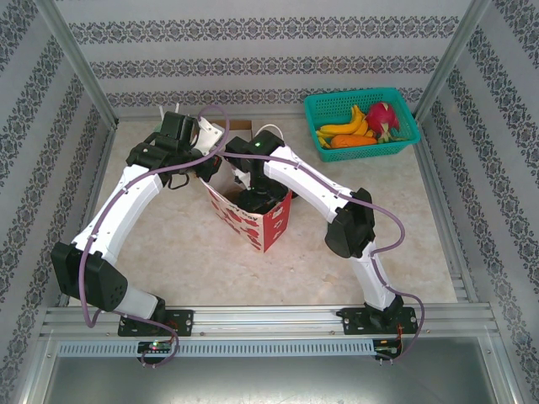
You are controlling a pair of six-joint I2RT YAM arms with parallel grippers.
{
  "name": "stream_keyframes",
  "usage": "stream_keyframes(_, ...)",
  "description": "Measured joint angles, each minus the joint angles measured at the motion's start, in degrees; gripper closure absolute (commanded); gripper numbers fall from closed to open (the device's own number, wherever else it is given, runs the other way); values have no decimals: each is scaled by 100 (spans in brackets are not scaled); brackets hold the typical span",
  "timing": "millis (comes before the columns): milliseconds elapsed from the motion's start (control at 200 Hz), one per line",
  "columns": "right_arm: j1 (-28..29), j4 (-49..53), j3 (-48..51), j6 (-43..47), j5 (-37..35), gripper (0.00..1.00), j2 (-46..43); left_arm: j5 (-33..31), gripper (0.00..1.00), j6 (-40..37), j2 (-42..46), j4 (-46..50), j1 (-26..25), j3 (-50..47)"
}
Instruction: Pack the takeout coffee
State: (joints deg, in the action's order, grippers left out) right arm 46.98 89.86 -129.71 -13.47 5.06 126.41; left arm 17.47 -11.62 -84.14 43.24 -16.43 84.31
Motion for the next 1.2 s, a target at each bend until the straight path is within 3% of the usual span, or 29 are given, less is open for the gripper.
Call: stream_keyframes(1199,-74,-203,411,-2,-136,53,0,2,100,0,0,0,0,0)
